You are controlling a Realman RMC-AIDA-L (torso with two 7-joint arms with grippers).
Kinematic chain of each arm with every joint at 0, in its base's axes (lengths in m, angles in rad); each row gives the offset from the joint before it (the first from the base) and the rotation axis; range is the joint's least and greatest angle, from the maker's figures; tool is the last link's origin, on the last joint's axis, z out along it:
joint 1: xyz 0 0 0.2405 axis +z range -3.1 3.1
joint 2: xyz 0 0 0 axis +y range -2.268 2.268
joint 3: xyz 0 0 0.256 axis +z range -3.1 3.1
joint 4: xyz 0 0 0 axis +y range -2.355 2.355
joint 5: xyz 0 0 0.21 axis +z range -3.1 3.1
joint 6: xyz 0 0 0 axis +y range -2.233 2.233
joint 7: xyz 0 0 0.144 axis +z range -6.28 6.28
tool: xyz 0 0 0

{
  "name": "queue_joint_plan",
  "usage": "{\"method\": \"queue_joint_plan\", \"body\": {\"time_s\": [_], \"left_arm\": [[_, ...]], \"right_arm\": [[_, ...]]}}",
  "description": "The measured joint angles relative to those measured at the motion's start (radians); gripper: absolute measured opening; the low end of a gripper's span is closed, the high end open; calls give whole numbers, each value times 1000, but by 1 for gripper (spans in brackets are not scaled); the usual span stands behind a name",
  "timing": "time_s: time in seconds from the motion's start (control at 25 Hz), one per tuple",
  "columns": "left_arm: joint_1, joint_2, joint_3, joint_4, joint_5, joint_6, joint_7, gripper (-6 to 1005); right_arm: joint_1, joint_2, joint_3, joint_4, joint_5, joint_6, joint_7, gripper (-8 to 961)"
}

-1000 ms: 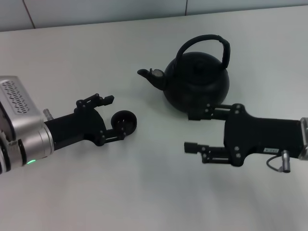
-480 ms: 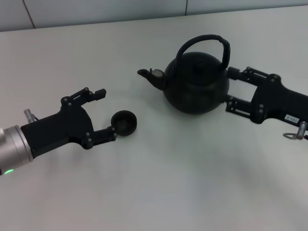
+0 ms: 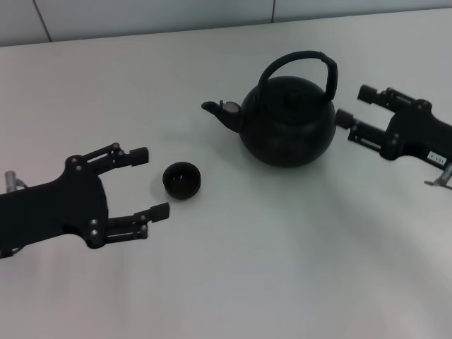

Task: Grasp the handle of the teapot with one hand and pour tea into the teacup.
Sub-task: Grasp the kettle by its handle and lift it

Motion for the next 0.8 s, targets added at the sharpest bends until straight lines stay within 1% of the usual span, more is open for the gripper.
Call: {"method": "queue_joint_plan", "body": {"time_s": [0.04, 0.12, 0.16, 0.28, 0.6, 0.8], "left_arm": [[1, 4, -11, 2, 15, 4, -5, 848], [1, 4, -39, 3, 48, 10, -7, 848], [-2, 1, -62, 4, 77, 17, -10, 848], [-11, -6, -91, 8, 114, 31, -14, 848], [-13, -7, -98, 15, 121, 35, -16, 848], [-14, -7, -98, 15, 121, 34, -16, 848]], "right_arm": [[8, 0, 11, 12, 0, 18, 0, 693], [32, -2, 27, 40, 0, 67, 0, 693], [42, -3, 30, 49, 0, 88, 0, 693], [70, -3, 27, 68, -5, 136, -4, 693], [110, -1, 32, 102, 7, 180, -27, 693], [144, -1, 30, 125, 9, 247, -25, 693]]}}
